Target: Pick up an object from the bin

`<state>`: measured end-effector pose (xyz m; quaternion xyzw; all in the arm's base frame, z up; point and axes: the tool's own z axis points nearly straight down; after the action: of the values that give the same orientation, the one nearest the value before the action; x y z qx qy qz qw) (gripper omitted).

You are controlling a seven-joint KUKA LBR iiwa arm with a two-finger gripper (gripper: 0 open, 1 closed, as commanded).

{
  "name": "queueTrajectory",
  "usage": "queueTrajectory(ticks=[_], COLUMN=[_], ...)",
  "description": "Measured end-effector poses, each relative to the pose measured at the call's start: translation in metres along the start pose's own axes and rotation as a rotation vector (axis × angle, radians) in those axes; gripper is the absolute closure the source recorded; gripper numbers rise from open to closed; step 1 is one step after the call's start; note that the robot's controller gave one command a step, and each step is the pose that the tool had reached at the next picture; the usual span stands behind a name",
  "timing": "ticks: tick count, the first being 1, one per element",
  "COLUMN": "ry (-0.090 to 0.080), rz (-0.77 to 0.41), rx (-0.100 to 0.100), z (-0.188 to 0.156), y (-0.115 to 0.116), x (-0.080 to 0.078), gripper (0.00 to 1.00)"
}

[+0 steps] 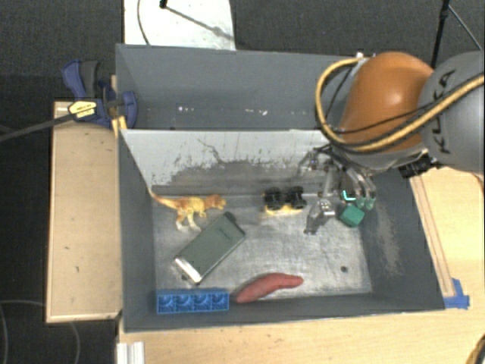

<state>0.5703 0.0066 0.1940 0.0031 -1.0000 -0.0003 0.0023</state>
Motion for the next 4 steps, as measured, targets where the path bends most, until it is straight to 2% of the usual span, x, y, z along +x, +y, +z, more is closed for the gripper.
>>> queueTrajectory(ticks=[1, 2, 3, 4], ry=[-0.008, -0.017, -0.037, -0.037], rz=[0.0, -0.127, -0.193, -0.193], rx=[0.0, 0.002, 0.0, 0.0], z=[-0.004, 0.03, 0.085, 0.085], y=[0.0, 0.003, 0.012, 0.012], x=[-0.002, -0.009, -0.018, -0.018], gripper=[0.0, 0.0, 1.0, 1.0])
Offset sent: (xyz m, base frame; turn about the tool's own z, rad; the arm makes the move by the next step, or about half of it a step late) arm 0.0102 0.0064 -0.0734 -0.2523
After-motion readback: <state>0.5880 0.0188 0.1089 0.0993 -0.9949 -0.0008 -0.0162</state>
